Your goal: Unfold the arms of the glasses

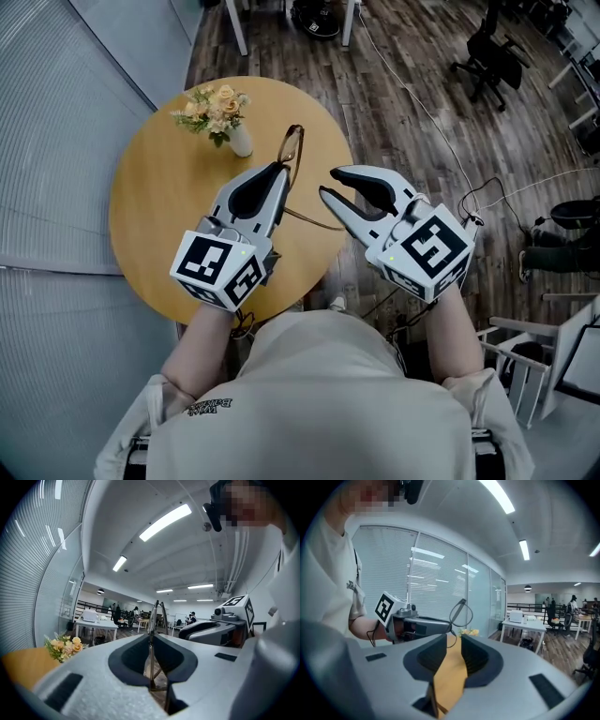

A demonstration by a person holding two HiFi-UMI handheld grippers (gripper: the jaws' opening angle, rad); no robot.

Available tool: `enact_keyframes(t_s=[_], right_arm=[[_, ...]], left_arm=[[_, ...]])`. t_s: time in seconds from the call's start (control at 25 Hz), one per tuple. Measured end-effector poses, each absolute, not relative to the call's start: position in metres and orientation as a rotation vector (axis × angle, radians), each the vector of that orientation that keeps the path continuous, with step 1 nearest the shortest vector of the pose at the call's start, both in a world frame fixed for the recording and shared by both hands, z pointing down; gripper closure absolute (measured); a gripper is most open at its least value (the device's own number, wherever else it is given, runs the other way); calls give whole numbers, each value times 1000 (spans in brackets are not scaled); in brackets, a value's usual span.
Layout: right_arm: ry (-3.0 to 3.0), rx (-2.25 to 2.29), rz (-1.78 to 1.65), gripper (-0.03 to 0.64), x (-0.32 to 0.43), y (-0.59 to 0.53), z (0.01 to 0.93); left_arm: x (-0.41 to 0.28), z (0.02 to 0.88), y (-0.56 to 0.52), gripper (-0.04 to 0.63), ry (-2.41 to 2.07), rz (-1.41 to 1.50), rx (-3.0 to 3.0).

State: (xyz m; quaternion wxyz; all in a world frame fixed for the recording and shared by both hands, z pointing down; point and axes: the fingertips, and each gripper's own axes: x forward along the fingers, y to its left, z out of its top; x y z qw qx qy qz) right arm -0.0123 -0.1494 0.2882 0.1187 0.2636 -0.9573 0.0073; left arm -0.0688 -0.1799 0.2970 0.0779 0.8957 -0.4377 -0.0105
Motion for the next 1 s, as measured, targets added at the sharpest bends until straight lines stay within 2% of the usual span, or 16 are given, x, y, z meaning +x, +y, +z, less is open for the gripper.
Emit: enact_keyframes(t_s=[0.52,1.0], right_arm=[[-2567,504,-98,531,-51,-128,338],[-2570,464,22,540,-58,-128,355]], left_arm=[[-46,302,-170,551,-1225,8,2730],[-34,313,-165,551,-1192,43,2732]])
